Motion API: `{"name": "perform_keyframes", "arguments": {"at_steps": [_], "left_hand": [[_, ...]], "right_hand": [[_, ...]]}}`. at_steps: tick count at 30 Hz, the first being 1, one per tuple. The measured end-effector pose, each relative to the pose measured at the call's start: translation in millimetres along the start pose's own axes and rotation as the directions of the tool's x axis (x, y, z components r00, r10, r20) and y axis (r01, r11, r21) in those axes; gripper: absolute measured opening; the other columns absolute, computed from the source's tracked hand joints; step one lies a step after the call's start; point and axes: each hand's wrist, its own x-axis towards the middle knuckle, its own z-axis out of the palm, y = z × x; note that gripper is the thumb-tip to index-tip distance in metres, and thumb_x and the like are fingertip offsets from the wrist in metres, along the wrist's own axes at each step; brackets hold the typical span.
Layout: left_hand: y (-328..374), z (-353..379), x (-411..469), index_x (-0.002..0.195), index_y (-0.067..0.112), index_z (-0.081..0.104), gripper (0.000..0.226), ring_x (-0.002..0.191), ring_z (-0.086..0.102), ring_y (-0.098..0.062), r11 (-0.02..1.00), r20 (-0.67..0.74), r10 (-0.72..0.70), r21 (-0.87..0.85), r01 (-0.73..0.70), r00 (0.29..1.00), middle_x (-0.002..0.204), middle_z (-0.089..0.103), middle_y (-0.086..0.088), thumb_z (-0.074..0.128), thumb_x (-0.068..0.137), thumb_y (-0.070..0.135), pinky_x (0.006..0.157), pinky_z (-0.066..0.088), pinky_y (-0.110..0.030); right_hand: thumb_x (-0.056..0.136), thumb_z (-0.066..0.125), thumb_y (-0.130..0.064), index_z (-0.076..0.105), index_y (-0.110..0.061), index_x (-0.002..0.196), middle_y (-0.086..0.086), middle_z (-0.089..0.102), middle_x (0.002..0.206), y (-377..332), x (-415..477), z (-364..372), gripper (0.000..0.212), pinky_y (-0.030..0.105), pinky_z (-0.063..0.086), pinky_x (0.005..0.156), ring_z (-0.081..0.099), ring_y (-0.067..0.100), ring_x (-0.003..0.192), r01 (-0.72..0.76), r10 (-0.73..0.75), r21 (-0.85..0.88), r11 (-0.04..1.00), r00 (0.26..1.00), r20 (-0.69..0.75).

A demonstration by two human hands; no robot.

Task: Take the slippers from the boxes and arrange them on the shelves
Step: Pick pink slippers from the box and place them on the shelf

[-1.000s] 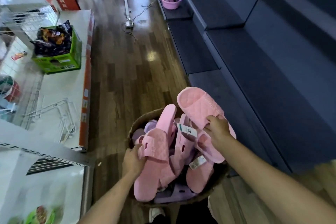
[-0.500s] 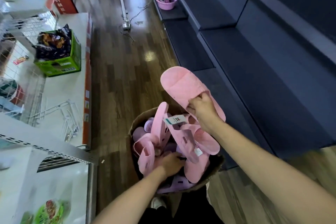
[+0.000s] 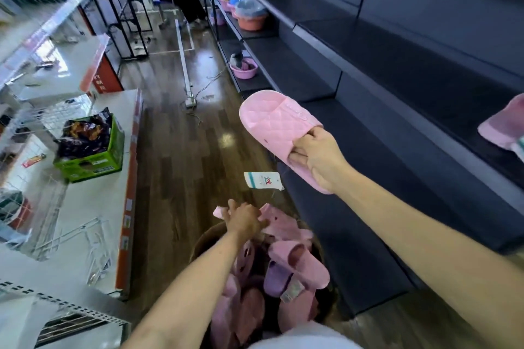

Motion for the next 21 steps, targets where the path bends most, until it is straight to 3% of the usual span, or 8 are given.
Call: {"name": "perform_keyframes", "arguments": {"at_steps": [3,5,7,10,14,17,19,21], "left_hand": [[16,-8,4,0.093,0.013,0.069,0.031,0.107,0.051,-0.026,0.989,-0.038,0.011,-0.145,-0.017,0.999,0.107,0.064,-0.008,0.053,0.089,0.039,0.089,0.037,-0.036],[23,-10,7,0.090,0.008,0.067,0.033,0.091,0.061,-0.024,0.942,-0.101,-0.061,-0.334,0.024,0.993,0.103,0.064,-0.009,0.053,0.090,0.038,0.074,0.048,-0.031],[30,-18,9,0.093,0.008,0.065,0.041,0.084,0.064,-0.024,0.838,-0.163,-0.207,-0.538,0.089,0.965,0.100,0.064,-0.005,0.053,0.089,0.046,0.070,0.053,-0.033],[43,-41,14,0.099,0.012,0.063,0.046,0.084,0.064,-0.026,0.699,-0.295,-0.337,-0.715,0.028,0.894,0.096,0.064,-0.004,0.050,0.087,0.055,0.067,0.051,-0.032],[73,-89,18,0.107,0.006,0.066,0.030,0.089,0.060,-0.026,0.701,-0.474,-0.295,-0.697,-0.149,0.830,0.104,0.067,-0.011,0.049,0.095,0.027,0.068,0.043,-0.028],[105,-120,27,0.105,0.001,0.062,0.031,0.086,0.057,-0.027,0.727,-0.534,-0.191,-0.641,-0.248,0.823,0.102,0.064,-0.015,0.042,0.098,0.024,0.068,0.042,-0.030],[129,-135,38,0.116,0.002,0.054,0.032,0.100,0.057,-0.033,0.825,-0.572,0.009,-0.458,-0.329,0.820,0.110,0.059,-0.016,0.036,0.096,0.020,0.077,0.043,-0.030],[156,-145,49,0.123,0.006,0.044,0.035,0.102,0.055,-0.037,0.865,-0.565,0.166,-0.309,-0.395,0.808,0.115,0.054,-0.014,0.039,0.090,0.017,0.080,0.045,-0.034]], "right_hand": [[0.094,0.041,0.002,0.041,0.007,0.127,0.028,0.047,0.134,-10,1,-13,0.033,0.038,0.046,0.094,0.051,0.039,0.121,0.055,-0.056,-0.005,0.998,0.997,-0.053],[0.097,0.039,-0.003,0.049,-0.006,0.120,0.013,0.056,0.127,-16,3,-21,0.025,0.030,0.052,0.084,0.058,0.026,0.111,0.061,-0.060,0.052,0.997,0.998,-0.018],[0.096,0.042,-0.007,0.047,-0.015,0.124,0.009,0.060,0.123,-18,9,-32,0.029,0.027,0.057,0.077,0.061,0.021,0.103,0.094,-0.090,0.063,0.994,0.994,-0.060],[0.093,0.047,-0.010,0.039,-0.008,0.130,0.021,0.056,0.124,-23,17,-46,0.038,0.041,0.052,0.091,0.059,0.035,0.108,0.164,-0.187,-0.152,0.975,0.971,-0.150],[0.094,0.046,-0.007,0.021,-0.009,0.139,0.005,0.052,0.131,-37,28,-63,0.051,0.026,0.040,0.085,0.050,0.021,0.112,0.180,-0.221,-0.281,0.943,0.968,-0.121],[0.094,0.048,-0.014,0.010,-0.010,0.143,-0.002,0.045,0.130,-50,38,-70,0.062,0.009,0.036,0.066,0.046,0.018,0.118,0.150,-0.212,-0.401,0.904,0.971,-0.114],[0.092,0.054,-0.020,-0.008,-0.010,0.147,0.000,0.036,0.140,-60,45,-78,0.084,0.015,0.032,0.077,0.041,0.024,0.123,0.116,-0.224,-0.455,0.883,0.956,-0.191],[0.088,0.059,-0.026,-0.012,-0.008,0.147,0.004,0.022,0.152,-70,51,-90,0.094,0.029,0.031,0.099,0.031,0.029,0.133,0.088,-0.262,-0.515,0.853,0.925,-0.275]]}}
